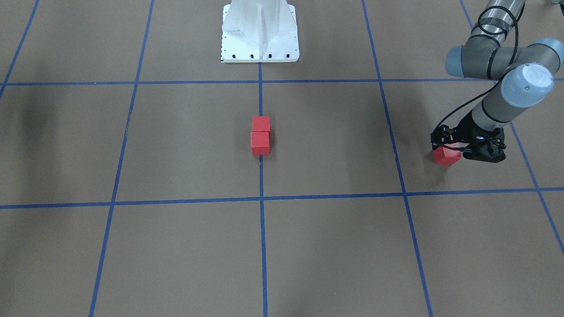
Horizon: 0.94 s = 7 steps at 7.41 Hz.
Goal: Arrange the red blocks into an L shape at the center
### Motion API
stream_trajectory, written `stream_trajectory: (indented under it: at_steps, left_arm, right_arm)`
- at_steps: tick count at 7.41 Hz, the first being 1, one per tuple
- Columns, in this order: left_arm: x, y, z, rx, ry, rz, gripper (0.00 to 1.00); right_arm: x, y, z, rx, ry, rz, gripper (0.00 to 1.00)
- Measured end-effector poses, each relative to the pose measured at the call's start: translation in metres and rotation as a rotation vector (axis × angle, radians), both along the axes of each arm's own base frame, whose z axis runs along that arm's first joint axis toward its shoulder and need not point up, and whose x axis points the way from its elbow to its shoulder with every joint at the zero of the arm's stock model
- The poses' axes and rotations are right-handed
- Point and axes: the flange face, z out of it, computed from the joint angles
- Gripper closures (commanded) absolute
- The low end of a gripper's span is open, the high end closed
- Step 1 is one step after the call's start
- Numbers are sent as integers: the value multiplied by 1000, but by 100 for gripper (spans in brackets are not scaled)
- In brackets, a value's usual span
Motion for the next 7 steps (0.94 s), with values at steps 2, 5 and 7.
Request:
stream_trajectory:
  at_steps: [2, 5, 7]
  left_arm:
    - [-2, 1, 5, 32, 23, -5, 0]
    - [-8, -1, 13, 64, 3, -33, 0]
    - [-17, -4, 19, 135, -41, -85, 0]
  right_arm:
    - [0, 0, 0, 0, 0, -1, 1]
    - [0, 0, 0, 1, 1, -1, 1]
    - [0, 0, 0, 1, 2, -2, 1]
